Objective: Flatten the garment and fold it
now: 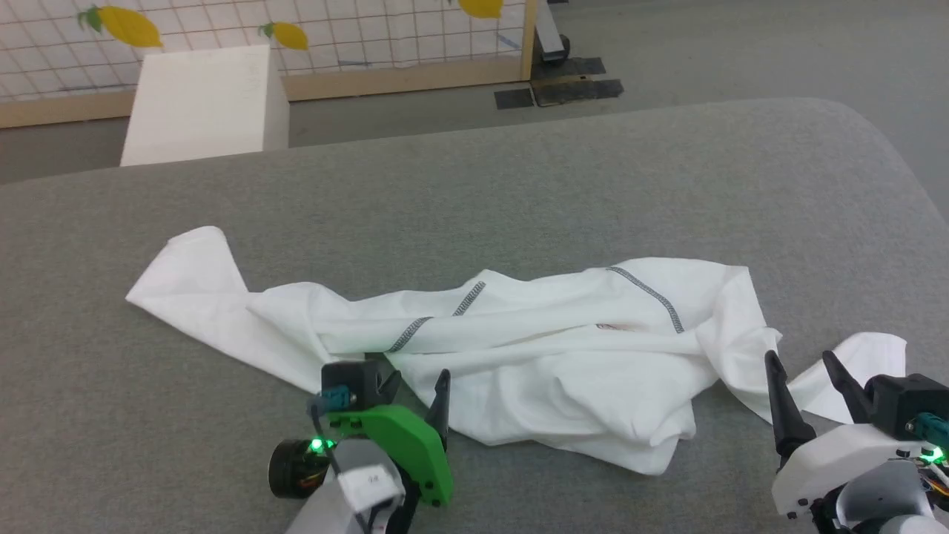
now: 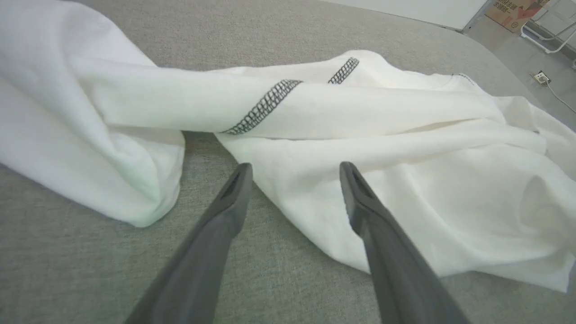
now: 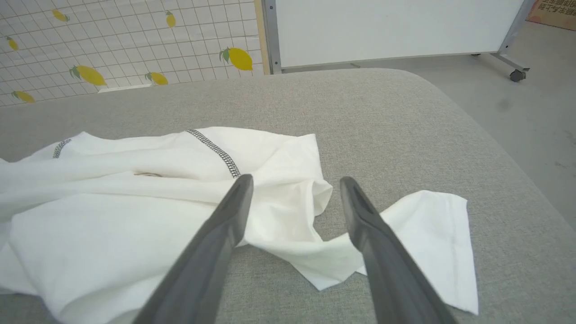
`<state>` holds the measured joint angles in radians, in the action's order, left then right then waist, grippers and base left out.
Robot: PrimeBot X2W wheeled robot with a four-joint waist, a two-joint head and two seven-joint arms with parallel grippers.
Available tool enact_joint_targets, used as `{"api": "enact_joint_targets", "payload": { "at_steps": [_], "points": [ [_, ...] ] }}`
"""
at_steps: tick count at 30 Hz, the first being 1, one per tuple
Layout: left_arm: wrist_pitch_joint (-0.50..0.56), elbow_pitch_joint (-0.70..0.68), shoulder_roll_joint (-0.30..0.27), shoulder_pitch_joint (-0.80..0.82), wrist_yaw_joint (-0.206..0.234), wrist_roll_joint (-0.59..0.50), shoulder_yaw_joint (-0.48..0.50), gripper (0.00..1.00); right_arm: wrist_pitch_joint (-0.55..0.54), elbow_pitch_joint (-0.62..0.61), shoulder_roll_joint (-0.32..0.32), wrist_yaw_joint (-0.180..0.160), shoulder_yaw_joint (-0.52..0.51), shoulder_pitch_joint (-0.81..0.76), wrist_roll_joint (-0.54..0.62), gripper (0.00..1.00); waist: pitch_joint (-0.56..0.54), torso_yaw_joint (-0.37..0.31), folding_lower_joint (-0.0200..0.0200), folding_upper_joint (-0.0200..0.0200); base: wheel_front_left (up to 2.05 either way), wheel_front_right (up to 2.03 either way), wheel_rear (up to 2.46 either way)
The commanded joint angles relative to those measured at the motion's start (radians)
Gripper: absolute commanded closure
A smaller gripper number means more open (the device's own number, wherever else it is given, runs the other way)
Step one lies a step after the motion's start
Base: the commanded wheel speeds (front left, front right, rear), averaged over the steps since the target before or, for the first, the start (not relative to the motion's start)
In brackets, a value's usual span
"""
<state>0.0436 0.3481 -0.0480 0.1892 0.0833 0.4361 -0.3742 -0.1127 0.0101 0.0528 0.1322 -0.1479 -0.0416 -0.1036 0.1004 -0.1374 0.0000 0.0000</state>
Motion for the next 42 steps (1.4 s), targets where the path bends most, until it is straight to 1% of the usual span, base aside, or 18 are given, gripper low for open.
{"api": "enact_joint_targets", "payload": {
  "at_steps": [1, 3, 5, 6, 7, 8, 12, 15, 18, 22, 27, 28, 29, 34, 38, 39, 40, 42],
  "points": [
    [0.031, 0.022, -0.002, 0.032, 0.023, 0.025, -0.004, 0.0, 0.013, 0.0, -0.002, -0.002, 0.007, 0.016, -0.013, 0.0, 0.018, -0.02, 0.0, 0.0, 0.0, 0.0, 0.0],
    [0.089, 0.055, -0.002, 0.052, 0.053, 0.047, -0.014, 0.0, 0.019, 0.0, -0.002, -0.002, 0.014, 0.025, -0.019, 0.0, 0.024, -0.028, 0.0, 0.0, 0.0, 0.0, 0.0],
    [0.148, 0.084, -0.002, 0.066, 0.067, 0.06, -0.03, 0.0, 0.024, -0.003, -0.002, -0.002, 0.022, 0.032, -0.026, 0.0, 0.028, -0.033, 0.0, 0.0, 0.0, 0.0, 0.0],
    [0.182, 0.095, -0.002, 0.072, 0.063, 0.071, -0.041, 0.35, 0.027, -0.004, -0.002, -0.002, 0.026, 0.036, -0.03, 0.0, 0.03, -0.035, 0.0, 0.0, 0.0, 0.0, 0.0],
    [0.208, 0.097, -0.002, 0.075, 0.055, 0.087, -0.049, 0.96, 0.028, -0.006, -0.002, -0.002, 0.03, 0.039, -0.033, 0.0, 0.031, -0.036, 0.0, 0.0, 0.0, 0.0, 0.0],
    [0.226, 0.097, -0.002, 0.075, 0.049, 0.095, -0.056, 1.0, 0.028, -0.007, -0.002, -0.002, 0.034, 0.041, -0.034, 0.0, 0.031, -0.036, 0.0, 0.0, 0.0, 0.0, 0.0],
    [0.274, 0.061, -0.016, 0.043, 0.029, 0.123, -0.063, 1.0, 0.022, -0.019, -0.002, -0.002, 0.034, 0.042, -0.036, 0.0, 0.02, -0.025, 0.0, 0.0, 0.0, 0.0, 0.0],
    [0.304, -0.008, -0.052, -0.019, 0.032, 0.138, -0.058, 1.0, 0.01, -0.03, -0.002, -0.002, 0.026, 0.032, -0.033, 0.0, 0.004, -0.006, 0.0, 0.0, 0.0, 0.0, 0.0],
    [0.354, -0.102, -0.104, -0.097, 0.047, 0.146, -0.054, 1.0, -0.007, -0.046, -0.003, -0.002, 0.018, 0.019, -0.028, 0.0, -0.009, 0.016, 0.0, 0.0, 0.0, 0.0, 0.0],
    [0.466, -0.248, -0.188, -0.218, 0.08, 0.151, -0.064, 1.0, -0.042, -0.073, -0.003, -0.002, 0.016, -0.002, -0.023, 0.0, -0.022, 0.051, 0.0, 0.0, 0.0, 0.0, 0.0],
    [0.575, -0.382, -0.238, -0.33, 0.098, 0.191, -0.077, 1.0, -0.064, -0.081, -0.003, -0.002, 0.015, -0.014, -0.018, 0.0, -0.032, 0.08, 0.0, 0.0, 0.0, 0.0, 0.0],
    [0.567, -0.405, -0.241, -0.343, 0.102, 0.191, -0.073, 0.64, -0.067, -0.081, -0.003, -0.002, 0.016, -0.014, -0.018, 0.0, -0.033, 0.083, 0.0, 0.0, 0.0, 0.0, 0.0],
    [0.555, -0.423, -0.24, -0.349, 0.104, 0.191, -0.07, 0.0, -0.067, -0.08, -0.003, -0.002, 0.017, -0.014, -0.018, 0.0, -0.035, 0.086, 0.0, 0.0, 0.0, 0.0, 0.0],
    [0.43, -0.521, -0.201, -0.333, 0.073, 0.209, -0.031, 0.0, -0.067, -0.08, -0.003, -0.002, 0.025, -0.018, -0.017, 0.0, -0.04, 0.09, 0.0, 0.0, 0.0, 0.0, 0.0],
    [0.284, -0.541, -0.197, -0.256, 0.061, 0.156, 0.025, 0.0, -0.065, -0.088, -0.003, -0.002, 0.035, -0.015, -0.018, 0.0, -0.029, 0.08, 0.0, 0.0, 0.0, 0.0, 0.0],
    [0.259, -0.528, -0.2, -0.233, 0.066, 0.135, 0.036, 0.0, -0.064, -0.09, -0.003, -0.002, 0.035, -0.014, -0.019, 0.0, -0.024, 0.077, 0.0, 0.0, 0.0, 0.0, 0.0],
    [0.208, -0.431, -0.204, -0.143, 0.119, 0.062, 0.073, 0.0, -0.06, -0.095, -0.003, -0.002, 0.042, -0.004, -0.022, 0.0, -0.001, 0.063, 0.0, 0.0, 0.0, 0.0, 0.0],
    [0.213, -0.343, -0.206, -0.088, 0.162, 0.028, 0.089, 0.0, -0.058, -0.094, -0.003, -0.002, 0.052, 0.006, -0.025, 0.0, 0.014, 0.049, 0.0, 0.0, 0.0, 0.0, 0.0]
  ]
}}
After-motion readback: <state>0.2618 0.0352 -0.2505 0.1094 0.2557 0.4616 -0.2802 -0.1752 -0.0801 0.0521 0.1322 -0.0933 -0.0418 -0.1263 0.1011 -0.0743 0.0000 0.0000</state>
